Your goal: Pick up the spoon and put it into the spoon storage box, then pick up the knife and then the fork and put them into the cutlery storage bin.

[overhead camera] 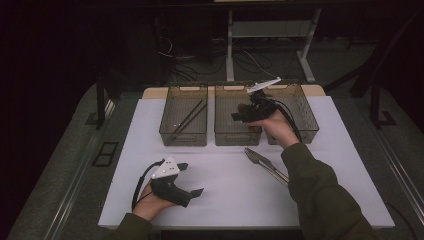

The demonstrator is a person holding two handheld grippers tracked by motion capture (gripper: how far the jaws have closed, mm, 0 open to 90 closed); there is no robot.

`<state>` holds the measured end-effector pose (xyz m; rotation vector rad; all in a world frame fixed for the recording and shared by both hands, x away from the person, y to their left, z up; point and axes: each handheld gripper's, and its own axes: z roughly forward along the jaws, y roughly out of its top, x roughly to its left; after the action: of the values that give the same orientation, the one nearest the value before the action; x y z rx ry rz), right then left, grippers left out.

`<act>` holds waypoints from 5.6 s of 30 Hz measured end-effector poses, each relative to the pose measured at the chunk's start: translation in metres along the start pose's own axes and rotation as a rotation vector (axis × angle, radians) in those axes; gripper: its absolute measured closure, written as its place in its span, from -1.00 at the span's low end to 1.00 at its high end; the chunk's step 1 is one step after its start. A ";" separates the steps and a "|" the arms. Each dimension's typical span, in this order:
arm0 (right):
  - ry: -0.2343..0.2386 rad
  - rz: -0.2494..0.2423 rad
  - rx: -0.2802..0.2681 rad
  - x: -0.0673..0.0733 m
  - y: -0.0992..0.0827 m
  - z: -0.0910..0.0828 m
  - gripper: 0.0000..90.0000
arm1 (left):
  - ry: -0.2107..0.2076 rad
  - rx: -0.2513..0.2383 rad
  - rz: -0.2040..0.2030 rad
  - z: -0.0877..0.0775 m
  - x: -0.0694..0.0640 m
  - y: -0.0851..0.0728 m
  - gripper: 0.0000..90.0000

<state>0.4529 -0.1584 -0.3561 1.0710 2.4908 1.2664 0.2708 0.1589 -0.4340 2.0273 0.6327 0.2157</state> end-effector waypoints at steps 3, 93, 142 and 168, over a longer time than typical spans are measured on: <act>0.017 -0.013 -0.026 0.003 -0.005 -0.010 -0.05 | 0.003 -0.006 -0.008 0.000 0.000 0.000 -1.00; -0.052 -0.050 0.504 0.017 -0.136 -0.061 0.53 | 0.013 0.007 0.008 -0.001 -0.004 -0.001 -1.00; -0.121 -0.045 0.597 0.017 -0.134 -0.056 0.75 | 0.013 0.013 0.017 -0.001 -0.005 0.000 -1.00; 0.003 0.030 0.309 -0.008 -0.137 -0.104 0.76 | 0.016 0.007 0.015 -0.002 -0.004 0.000 -1.00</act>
<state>0.3423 -0.2846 -0.3946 1.1722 2.7449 0.9075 0.2661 0.1583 -0.4327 2.0393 0.6293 0.2387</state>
